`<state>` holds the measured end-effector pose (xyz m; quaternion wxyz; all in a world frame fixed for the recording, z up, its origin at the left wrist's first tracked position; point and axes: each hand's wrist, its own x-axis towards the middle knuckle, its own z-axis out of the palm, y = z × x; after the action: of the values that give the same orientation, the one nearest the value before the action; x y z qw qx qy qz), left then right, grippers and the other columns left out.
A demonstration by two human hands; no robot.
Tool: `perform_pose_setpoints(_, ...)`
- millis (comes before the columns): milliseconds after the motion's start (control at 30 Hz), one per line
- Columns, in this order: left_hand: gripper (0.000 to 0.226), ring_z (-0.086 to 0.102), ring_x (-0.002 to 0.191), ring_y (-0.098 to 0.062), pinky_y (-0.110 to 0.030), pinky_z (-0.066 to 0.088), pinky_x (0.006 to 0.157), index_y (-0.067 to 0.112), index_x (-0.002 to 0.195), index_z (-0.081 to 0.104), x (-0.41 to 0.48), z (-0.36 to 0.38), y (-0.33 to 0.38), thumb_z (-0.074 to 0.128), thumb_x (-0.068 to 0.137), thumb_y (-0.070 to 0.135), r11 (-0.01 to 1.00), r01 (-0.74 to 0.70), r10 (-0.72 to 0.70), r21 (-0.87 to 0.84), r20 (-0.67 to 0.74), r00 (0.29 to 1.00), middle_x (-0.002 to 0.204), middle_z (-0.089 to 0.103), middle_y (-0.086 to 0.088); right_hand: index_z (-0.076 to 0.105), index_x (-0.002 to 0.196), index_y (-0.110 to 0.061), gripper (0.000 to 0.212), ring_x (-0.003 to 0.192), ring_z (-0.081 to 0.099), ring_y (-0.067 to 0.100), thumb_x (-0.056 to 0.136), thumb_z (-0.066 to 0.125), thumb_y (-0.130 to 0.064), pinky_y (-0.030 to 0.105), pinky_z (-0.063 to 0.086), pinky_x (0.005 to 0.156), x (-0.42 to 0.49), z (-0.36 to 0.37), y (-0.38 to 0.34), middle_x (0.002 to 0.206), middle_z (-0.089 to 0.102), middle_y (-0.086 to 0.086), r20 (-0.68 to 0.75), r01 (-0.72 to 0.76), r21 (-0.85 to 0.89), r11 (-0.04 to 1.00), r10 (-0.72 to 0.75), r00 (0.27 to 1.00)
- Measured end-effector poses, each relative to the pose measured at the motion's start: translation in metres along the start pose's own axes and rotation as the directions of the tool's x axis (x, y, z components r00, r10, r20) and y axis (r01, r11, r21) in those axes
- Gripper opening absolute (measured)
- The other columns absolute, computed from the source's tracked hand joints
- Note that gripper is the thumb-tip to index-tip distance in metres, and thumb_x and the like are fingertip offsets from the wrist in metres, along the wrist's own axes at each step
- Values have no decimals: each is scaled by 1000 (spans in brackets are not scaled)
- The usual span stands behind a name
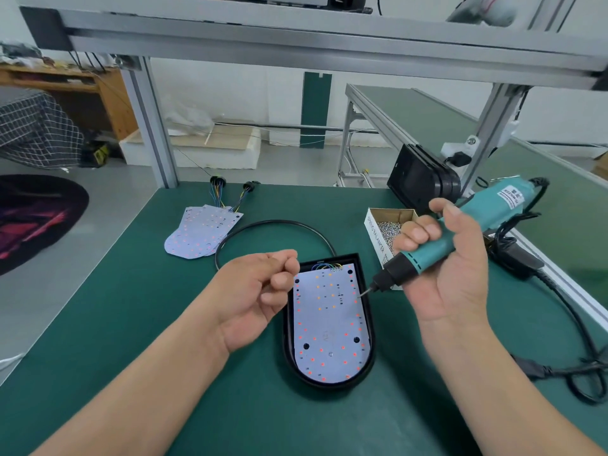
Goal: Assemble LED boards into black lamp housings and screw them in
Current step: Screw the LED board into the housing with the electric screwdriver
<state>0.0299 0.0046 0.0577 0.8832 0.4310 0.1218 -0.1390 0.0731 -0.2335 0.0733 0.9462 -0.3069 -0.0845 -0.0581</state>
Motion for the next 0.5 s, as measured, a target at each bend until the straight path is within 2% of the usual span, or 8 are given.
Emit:
perform_pose_setpoints(67,12,41,43,-2,-13,29,33,4,110,59,-1,0,0,54,107,14,1000,-7,6,30,36,999,73,61,0,64,98,-15,8,63,46,13,101,57,-19,24,46,60,-1,1,1,71,43,-3,2,-2,-3,1000,2,1000)
perform_pose_setpoints(200,36,31,39,-4,-16,24,34,11,103,59,-5,3,-4,71,88,40,974,-42,27,221,67,997,64,48,4,64,97,-15,10,63,45,12,101,55,-19,24,45,59,-3,3,2,70,43,-4,10,-11,-3,1000,11,1000)
perform_pose_setpoints(300,39,31,43,-8,-18,25,38,10,93,66,-8,4,-7,73,85,48,945,-72,49,318,80,996,64,46,3,63,97,-15,10,63,46,12,101,54,-19,23,45,59,-4,5,4,70,43,-4,12,-16,0,1000,16,1000)
perform_pose_setpoints(367,37,37,50,-10,-19,29,43,7,91,76,-9,3,-8,71,91,44,939,-71,41,336,98,994,70,51,1,63,97,-15,11,63,46,12,102,54,-18,23,46,59,-5,6,4,70,43,-4,11,-18,2,1000,18,1000)
perform_pose_setpoints(500,20,53,67,-13,-20,45,55,4,109,81,-13,3,-12,65,105,14,924,-62,-6,377,177,984,89,62,-6,63,98,-15,10,63,46,12,101,54,-18,24,45,59,-5,6,3,71,43,-4,21,-12,8,1000,12,1000)
